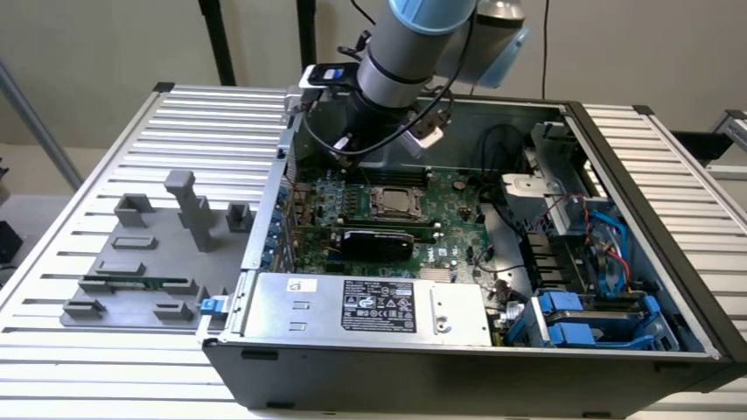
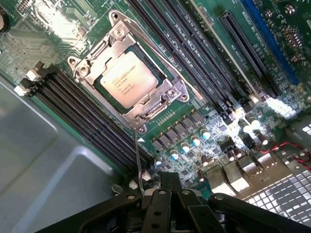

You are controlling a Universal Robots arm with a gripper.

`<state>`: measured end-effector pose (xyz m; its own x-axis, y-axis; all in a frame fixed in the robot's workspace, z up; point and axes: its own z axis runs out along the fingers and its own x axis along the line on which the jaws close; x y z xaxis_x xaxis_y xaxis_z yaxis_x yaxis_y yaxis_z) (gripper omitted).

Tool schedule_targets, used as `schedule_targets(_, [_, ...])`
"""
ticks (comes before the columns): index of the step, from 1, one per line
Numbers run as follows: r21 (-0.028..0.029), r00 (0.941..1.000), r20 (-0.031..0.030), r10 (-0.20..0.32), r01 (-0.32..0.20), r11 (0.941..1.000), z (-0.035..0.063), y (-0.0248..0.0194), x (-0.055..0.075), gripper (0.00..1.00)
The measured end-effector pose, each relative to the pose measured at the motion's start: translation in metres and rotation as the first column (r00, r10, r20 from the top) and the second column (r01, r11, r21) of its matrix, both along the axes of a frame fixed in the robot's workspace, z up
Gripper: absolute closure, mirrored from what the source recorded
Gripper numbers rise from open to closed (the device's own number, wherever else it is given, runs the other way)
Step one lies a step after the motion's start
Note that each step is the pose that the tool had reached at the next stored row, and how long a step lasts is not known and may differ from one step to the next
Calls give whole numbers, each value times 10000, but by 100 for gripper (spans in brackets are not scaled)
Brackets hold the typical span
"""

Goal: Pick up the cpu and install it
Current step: 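Install the first cpu locking lever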

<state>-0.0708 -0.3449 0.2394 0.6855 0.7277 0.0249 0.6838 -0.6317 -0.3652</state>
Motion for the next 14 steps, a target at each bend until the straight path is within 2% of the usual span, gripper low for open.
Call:
schedule_targets(4, [129, 9996, 28, -268, 268, 9996, 0, 0, -2, 89])
schedule_targets(7, [267, 9990, 52, -450, 448, 9986, 4, 0, -3, 89])
schedule_targets(8, [340, 9988, 50, -494, 492, 9982, 6, 0, -8, 89])
schedule_targets(12, [709, 9981, 31, -610, 606, 9956, 10, 0, -57, 89])
schedule_targets(14, [818, 9974, 35, -725, 720, 9940, 9, 0, -60, 89])
